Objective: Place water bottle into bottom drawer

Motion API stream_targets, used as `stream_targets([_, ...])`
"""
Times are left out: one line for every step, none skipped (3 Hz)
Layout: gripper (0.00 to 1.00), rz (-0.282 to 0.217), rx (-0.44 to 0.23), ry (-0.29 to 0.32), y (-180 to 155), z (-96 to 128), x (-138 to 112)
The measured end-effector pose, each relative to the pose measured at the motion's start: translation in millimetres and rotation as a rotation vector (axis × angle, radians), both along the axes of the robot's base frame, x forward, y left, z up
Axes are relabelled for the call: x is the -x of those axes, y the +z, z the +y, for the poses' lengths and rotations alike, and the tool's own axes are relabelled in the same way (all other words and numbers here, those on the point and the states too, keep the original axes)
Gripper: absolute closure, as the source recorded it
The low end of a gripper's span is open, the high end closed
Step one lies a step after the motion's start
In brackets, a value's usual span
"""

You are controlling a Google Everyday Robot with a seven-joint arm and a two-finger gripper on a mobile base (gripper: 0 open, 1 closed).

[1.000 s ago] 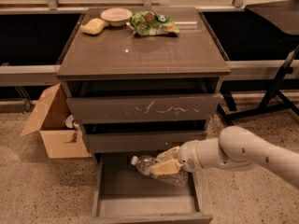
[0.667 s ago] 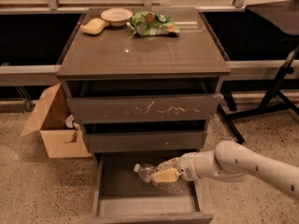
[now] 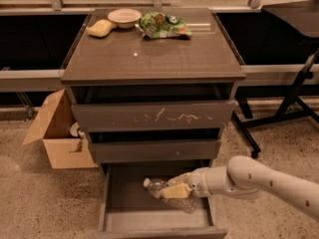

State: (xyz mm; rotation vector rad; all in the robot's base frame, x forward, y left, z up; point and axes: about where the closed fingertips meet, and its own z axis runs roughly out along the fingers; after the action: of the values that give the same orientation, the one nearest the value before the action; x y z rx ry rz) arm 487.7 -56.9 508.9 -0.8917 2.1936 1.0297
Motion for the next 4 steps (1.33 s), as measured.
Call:
stream_targets([1.00, 0.054, 0.037, -0.085, -42.5, -12.6, -6.5])
stream_targets([1.00, 0.135, 0.073, -0.195, -112.0, -45.5, -18.5])
stream_targets([1.00, 0.202, 0.108, -0.242, -164.5, -62.9, -26.5])
stream_targets([1.00, 0.242, 0.126, -0.276, -212.2, -77.6, -37.4])
